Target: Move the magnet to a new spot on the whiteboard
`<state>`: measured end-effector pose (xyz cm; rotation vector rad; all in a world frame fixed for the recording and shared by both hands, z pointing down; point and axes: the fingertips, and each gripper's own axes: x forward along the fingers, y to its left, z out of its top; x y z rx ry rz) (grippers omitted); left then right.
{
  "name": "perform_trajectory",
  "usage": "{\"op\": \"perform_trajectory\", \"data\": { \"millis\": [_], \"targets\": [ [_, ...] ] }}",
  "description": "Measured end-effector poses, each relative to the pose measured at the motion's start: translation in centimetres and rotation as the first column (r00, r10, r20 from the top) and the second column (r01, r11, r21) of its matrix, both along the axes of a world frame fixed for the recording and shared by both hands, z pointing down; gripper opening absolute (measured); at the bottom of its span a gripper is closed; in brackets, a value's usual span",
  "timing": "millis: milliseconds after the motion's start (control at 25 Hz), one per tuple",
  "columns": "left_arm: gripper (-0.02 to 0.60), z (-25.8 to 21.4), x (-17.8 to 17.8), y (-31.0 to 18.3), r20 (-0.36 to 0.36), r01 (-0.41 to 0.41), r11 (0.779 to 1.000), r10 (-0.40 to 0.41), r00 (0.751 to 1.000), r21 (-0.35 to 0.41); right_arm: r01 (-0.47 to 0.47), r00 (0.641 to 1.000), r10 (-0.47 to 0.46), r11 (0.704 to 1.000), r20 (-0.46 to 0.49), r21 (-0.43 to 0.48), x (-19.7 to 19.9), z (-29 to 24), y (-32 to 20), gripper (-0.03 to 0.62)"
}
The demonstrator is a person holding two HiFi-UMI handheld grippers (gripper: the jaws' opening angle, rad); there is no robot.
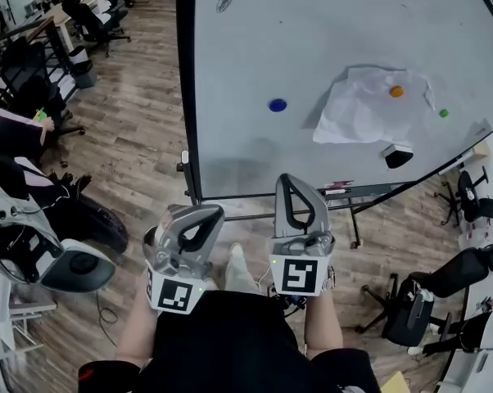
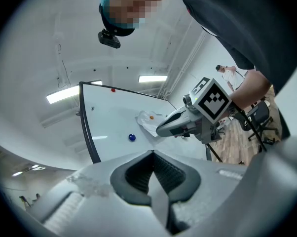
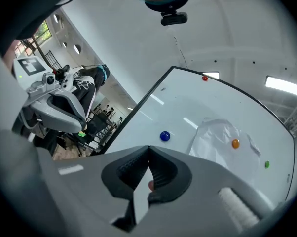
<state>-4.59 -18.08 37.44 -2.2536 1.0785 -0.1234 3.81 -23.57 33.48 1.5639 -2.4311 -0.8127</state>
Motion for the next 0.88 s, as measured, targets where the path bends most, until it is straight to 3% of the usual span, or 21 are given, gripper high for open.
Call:
{"op": "perform_trajectory", "data": {
  "millis": [240, 400, 760, 880],
  "targets": [
    [0.002, 1.3, -1.1, 1.5, -0.067, -0.004, 0.998, -0.001, 0.998, -0.07, 0.011, 1.0, -0.011, 0.997, 0.009, -0.073, -1.3, 2.9, 2.3, 0.003],
    [0.002, 1.7, -0.9, 2.3, -0.068, -0.015, 0.997, 0.01, 0.998, -0.073, 0.001, 1.0, -0.003, 0.991, -0.011, -0.135, -1.5, 4.7, 3.6, 0.003],
    [0.002, 3.7, -1.5, 3.4, -0.099, -0.002, 0.989, -0.012, 0.995, -0.146, 0.048, 0.997, -0.039, 0.989, 0.066, -0.138, -2.3, 6.4, 6.5, 0.002],
    [0.002, 3.7, -1.4, 3.7, -0.1, -0.006, 0.991, -0.007, 0.995, -0.137, 0.075, 0.997, -0.07, 0.989, 0.041, -0.124, -2.7, 6.8, 7.4, 0.002]
  ]
}}
